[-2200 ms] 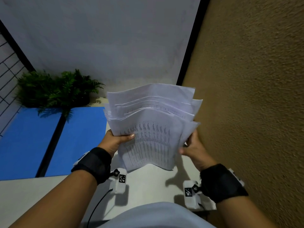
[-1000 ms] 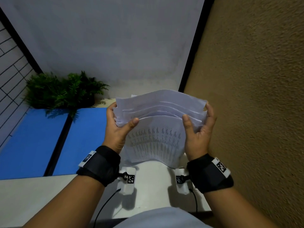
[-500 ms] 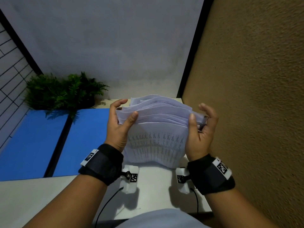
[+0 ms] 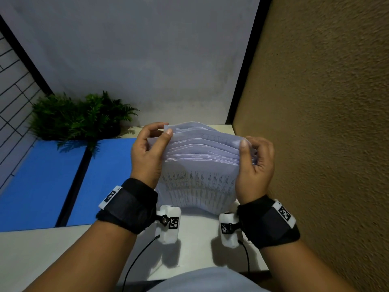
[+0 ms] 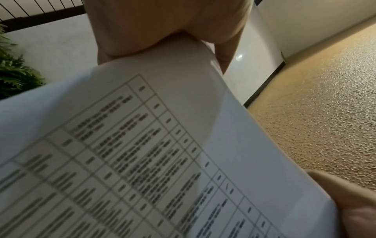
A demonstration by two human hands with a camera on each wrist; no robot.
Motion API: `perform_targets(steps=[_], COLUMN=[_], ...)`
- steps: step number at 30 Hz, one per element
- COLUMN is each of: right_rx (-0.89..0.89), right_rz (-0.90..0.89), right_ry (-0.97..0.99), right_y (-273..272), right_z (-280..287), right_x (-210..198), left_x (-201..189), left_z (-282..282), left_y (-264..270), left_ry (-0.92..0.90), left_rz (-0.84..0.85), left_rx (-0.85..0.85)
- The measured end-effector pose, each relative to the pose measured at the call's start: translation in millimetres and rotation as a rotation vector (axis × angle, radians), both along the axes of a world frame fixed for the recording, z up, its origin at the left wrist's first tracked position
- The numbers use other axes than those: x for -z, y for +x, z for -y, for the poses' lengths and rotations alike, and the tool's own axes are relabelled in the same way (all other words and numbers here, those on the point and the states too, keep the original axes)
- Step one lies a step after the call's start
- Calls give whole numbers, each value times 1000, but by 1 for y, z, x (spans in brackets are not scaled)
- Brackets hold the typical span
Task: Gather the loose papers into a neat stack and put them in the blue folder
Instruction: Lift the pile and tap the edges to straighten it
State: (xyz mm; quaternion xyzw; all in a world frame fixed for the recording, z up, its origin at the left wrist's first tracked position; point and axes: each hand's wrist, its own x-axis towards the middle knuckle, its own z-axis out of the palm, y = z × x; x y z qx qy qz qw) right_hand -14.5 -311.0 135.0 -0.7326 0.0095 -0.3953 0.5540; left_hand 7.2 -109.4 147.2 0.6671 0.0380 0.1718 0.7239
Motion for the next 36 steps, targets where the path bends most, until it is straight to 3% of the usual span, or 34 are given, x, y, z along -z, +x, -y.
perform_targets(steps=[5, 9, 18, 22, 27, 36], right_rx=[14, 2, -4, -21, 2, -49], right_rz=[-13, -25, -74, -134, -176, -235], right_ry=[117, -34, -17, -14, 132, 67], right_y=[-2, -3, 0, 4, 8, 8], right_z=[2, -1, -2, -3, 0, -5], right_x=[9, 4, -5, -6, -1, -4], left_x=[-5, -4, -9, -8, 1, 3], left_z=[0, 1, 4, 3, -2, 0], left_y=[3, 4, 5, 7, 13, 14], left_ry=[55, 141, 182, 156, 97, -47], left_rz=[43, 40, 26, -15, -71, -101], left_rx=[19, 18, 18, -29, -121, -110])
